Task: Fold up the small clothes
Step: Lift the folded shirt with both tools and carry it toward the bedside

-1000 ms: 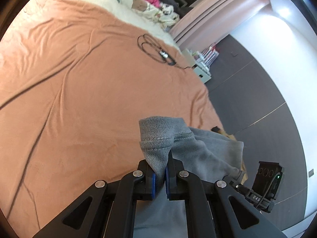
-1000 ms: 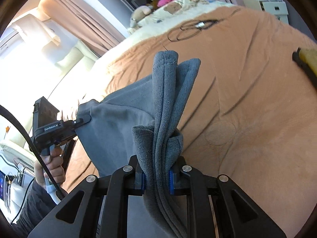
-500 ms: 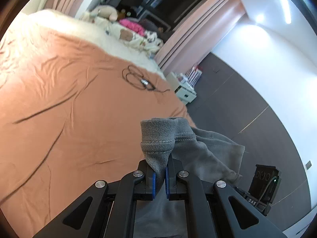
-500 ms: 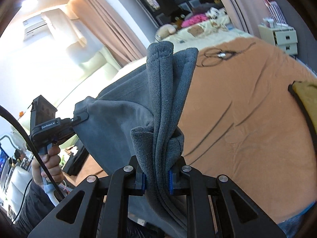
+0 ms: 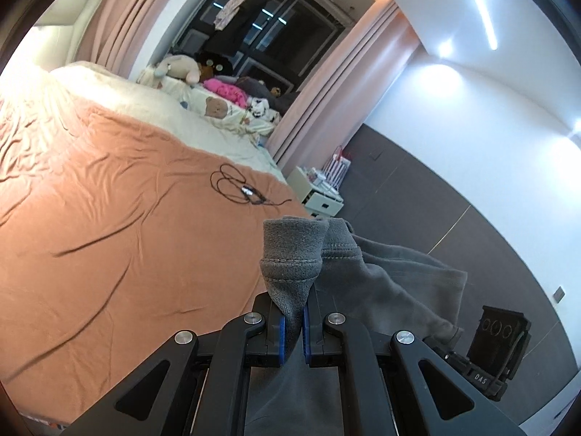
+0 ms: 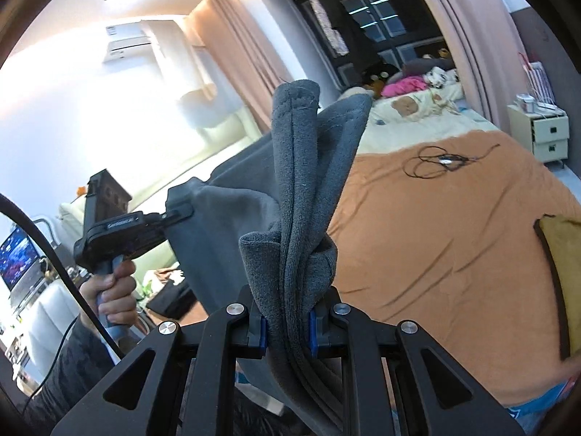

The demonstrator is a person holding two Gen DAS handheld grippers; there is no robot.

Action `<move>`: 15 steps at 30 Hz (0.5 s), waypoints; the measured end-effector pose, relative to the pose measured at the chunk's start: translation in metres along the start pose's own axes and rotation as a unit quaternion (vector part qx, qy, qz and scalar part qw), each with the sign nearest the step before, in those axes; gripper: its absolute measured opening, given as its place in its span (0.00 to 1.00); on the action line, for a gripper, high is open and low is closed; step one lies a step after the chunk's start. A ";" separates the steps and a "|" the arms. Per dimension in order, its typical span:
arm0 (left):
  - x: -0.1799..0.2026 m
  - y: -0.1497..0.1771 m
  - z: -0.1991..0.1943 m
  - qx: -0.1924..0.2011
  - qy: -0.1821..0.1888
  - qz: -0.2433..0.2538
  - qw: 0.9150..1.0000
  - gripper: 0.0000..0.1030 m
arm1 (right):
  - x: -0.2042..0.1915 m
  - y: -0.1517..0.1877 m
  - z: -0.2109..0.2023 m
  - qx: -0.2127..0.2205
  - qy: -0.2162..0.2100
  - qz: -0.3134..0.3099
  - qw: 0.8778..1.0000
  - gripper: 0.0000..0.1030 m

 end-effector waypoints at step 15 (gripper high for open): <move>-0.064 -0.068 -0.088 0.064 -0.018 -0.011 0.998 0.06 | -0.021 -0.012 0.090 -0.007 -0.047 -0.063 0.997 0.12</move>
Point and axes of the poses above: each gripper's, at about its wrist camera, not at the fingertips, and z roughly the way its jaws point, x to its right, y to its underside, the point moved 10 cm from there along z, roughly the way its jaws point, and after that the axes turned 7 degrees about x, right-handed, at the moved point
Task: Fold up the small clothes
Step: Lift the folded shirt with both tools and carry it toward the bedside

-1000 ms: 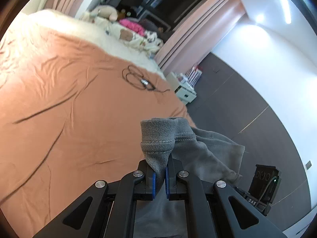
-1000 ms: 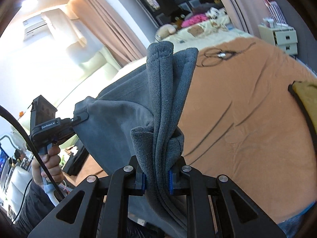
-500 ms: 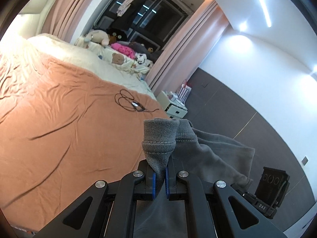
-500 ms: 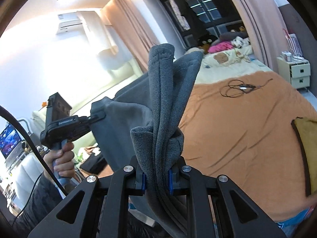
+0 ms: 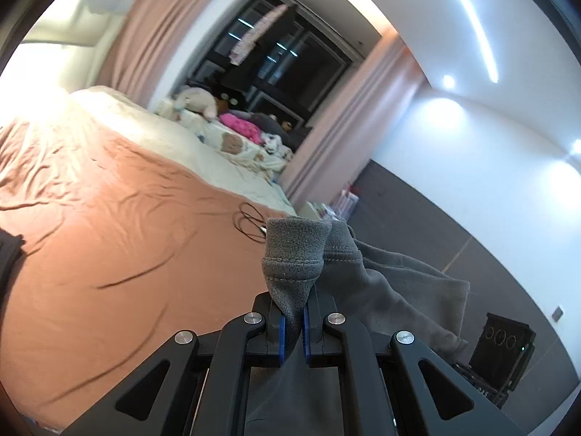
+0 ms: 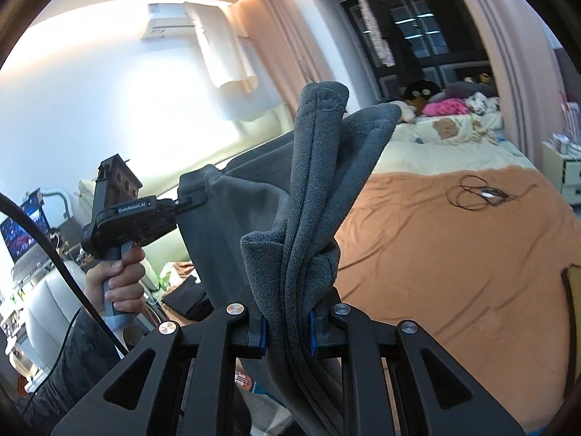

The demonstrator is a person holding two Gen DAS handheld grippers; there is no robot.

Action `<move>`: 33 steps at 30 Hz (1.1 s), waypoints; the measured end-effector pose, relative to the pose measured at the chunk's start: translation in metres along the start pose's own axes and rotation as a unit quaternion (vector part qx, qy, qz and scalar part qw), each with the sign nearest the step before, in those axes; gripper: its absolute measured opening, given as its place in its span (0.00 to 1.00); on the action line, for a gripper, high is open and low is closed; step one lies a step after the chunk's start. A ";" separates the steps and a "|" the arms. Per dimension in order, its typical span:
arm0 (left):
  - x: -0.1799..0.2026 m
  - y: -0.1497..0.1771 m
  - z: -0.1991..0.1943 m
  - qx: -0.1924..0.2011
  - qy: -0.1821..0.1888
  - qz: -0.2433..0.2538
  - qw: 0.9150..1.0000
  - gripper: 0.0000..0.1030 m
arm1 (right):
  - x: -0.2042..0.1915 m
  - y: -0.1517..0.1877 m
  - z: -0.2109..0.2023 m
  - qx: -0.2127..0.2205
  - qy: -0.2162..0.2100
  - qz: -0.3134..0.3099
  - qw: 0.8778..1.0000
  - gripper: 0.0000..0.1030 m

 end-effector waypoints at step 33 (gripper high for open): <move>-0.282 -0.133 -0.244 0.122 -0.222 0.001 0.967 0.06 | -0.118 0.013 0.238 -0.107 -0.173 -0.098 0.974 0.12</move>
Point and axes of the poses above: each gripper's, at about its wrist camera, not at the fingertips, and z roughly the way its jaws point, x to its right, y to its underside, the point moved 10 cm from there along z, roughly the way its jaws point, and after that the axes turned 7 degrees about x, right-handed, at the moved point
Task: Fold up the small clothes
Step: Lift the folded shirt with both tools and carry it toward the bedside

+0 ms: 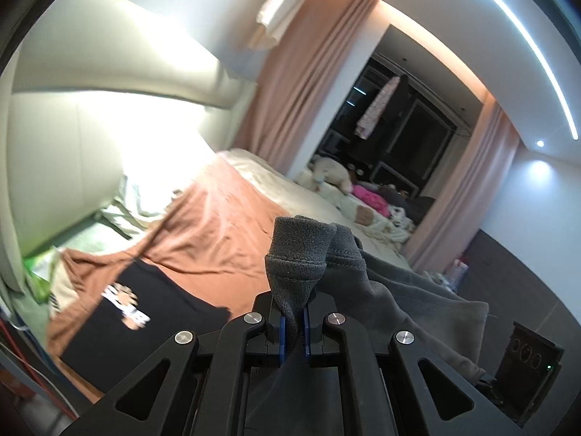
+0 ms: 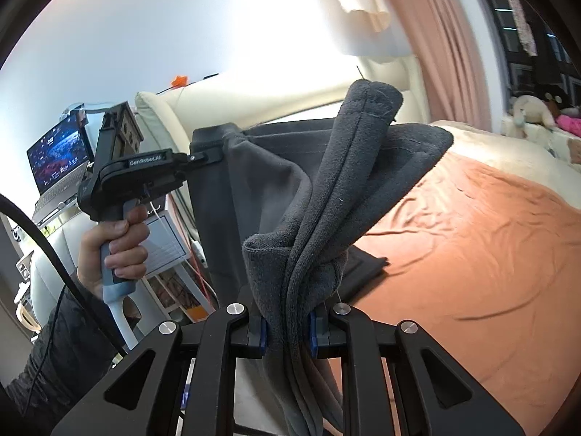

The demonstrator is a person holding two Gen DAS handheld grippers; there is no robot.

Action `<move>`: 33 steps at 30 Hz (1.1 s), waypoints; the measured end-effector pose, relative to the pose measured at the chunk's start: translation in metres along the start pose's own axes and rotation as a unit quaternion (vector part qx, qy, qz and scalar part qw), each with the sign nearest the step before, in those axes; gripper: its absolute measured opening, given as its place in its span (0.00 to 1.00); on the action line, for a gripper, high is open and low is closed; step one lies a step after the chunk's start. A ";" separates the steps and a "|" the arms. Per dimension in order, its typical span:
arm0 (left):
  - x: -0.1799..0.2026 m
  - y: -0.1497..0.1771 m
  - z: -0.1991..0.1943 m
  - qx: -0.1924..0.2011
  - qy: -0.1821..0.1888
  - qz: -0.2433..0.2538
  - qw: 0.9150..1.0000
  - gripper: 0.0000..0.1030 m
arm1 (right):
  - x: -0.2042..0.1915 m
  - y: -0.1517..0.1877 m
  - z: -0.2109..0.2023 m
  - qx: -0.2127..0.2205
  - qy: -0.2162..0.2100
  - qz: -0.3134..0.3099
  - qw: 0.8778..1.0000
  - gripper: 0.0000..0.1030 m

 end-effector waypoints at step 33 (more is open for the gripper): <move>-0.221 -0.027 0.036 -0.002 -0.182 -0.023 0.983 0.06 | 0.022 0.065 0.092 -0.091 -0.070 0.024 0.993 0.12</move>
Point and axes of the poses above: each gripper's, at about its wrist camera, not at the fingertips, and z roughly the way its jaws point, x to its right, y to its underside, the point moved 10 cm from there along z, roughly the way its jaws point, and after that the axes turned 7 degrees about x, right-handed, at the moved point
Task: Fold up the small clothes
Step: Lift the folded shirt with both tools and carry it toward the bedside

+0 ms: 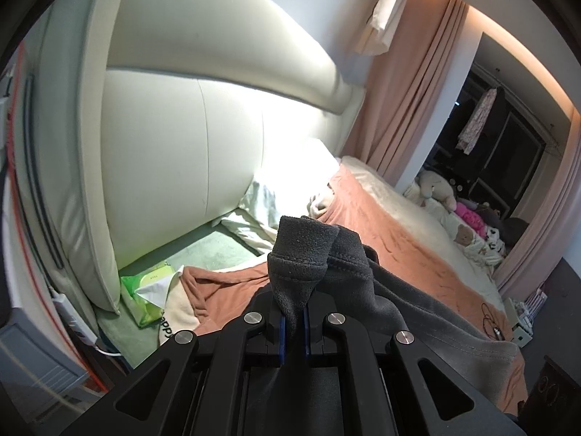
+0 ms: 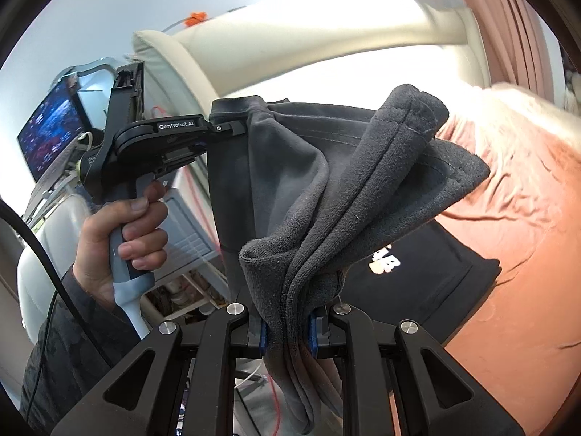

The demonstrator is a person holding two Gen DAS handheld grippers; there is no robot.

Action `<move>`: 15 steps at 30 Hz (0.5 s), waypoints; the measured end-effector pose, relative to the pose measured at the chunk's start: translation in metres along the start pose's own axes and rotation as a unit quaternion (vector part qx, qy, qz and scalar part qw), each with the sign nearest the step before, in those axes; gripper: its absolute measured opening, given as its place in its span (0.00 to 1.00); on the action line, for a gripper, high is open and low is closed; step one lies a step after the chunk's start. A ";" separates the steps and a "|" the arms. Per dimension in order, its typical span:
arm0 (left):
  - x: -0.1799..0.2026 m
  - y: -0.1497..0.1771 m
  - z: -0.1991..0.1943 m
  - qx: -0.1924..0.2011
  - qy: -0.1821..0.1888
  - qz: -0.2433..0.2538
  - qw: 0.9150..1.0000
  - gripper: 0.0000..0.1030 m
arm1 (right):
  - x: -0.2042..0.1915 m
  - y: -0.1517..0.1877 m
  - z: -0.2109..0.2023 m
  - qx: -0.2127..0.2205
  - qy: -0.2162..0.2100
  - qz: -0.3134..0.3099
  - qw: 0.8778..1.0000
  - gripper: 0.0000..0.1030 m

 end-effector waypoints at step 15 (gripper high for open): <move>0.008 0.025 0.118 -0.056 -0.011 0.006 0.998 0.06 | 0.111 0.004 0.007 -0.016 0.041 0.024 0.999 0.12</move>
Point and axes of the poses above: each gripper's, at about its wrist camera, not at the fingertips, and z roughly the way its jaws point, x to its right, y to its underside, the point moved 10 cm from there along z, roughly the way its jaws point, and after that the axes turned 7 degrees about x, right-handed, at the moved point
